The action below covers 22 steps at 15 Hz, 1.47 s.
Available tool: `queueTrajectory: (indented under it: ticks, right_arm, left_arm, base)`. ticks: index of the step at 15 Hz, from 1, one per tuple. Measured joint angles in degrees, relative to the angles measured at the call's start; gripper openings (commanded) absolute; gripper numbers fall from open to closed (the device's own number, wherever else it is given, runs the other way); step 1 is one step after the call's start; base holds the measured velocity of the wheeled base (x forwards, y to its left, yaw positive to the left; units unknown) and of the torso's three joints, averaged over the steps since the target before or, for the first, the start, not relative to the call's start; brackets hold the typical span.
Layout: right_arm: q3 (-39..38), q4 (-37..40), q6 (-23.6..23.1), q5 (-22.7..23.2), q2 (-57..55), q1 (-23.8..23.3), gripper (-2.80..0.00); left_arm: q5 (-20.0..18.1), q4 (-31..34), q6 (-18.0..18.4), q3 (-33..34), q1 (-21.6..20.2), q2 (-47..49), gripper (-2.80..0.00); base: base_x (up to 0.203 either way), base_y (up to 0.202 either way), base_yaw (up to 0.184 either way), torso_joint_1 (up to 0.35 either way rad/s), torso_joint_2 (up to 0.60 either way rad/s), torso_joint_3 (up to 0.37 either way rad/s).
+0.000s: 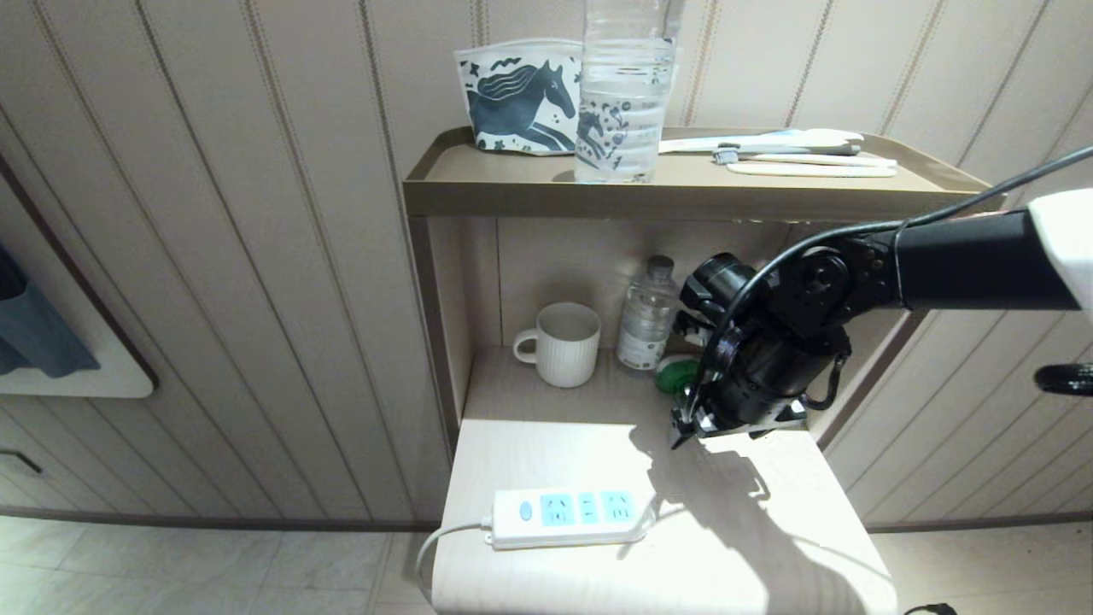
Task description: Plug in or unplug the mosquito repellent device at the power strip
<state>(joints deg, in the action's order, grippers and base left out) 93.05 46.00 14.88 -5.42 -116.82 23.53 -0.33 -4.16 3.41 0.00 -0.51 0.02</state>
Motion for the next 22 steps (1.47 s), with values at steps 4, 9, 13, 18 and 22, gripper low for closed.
queueTrajectory:
  ticks: [4, 9, 13, 18, 22]
  right_arm:
    - [-1.8, -5.9, 0.0, 0.0, -0.9, -0.9, 0.0]
    - [-6.8, -16.1, -0.3, -1.7, -0.8, -1.6, 0.0]
    - [-7.4, -17.7, -1.6, -2.0, -0.7, -3.1, 0.0]
    - [-7.4, -20.2, -1.8, -2.8, -0.9, -4.4, 0.0]
    - [-7.4, -21.2, -3.1, -2.8, -2.2, -4.2, 0.0]
  left_arm:
    - [0.0, 0.0, 0.0, 0.0, 0.0, 0.0, -2.8]
    - [0.0, 0.0, 0.0, 0.0, 0.0, 0.0, -2.8]
    - [0.0, 0.0, 0.0, 0.0, 0.0, 0.0, -2.8]
    - [0.0, 0.0, 0.0, 0.0, 0.0, 0.0, -2.8]
    - [0.0, 0.0, 0.0, 0.0, 0.0, 0.0, -2.8]
  base:
    - [0.0, 0.0, 0.0, 0.0, 0.0, 0.0]
    - [0.0, 0.0, 0.0, 0.0, 0.0, 0.0]
    - [0.0, 0.0, 0.0, 0.0, 0.0, 0.0]
    - [0.0, 0.0, 0.0, 0.0, 0.0, 0.0]
    - [0.0, 0.0, 0.0, 0.0, 0.0, 0.0]
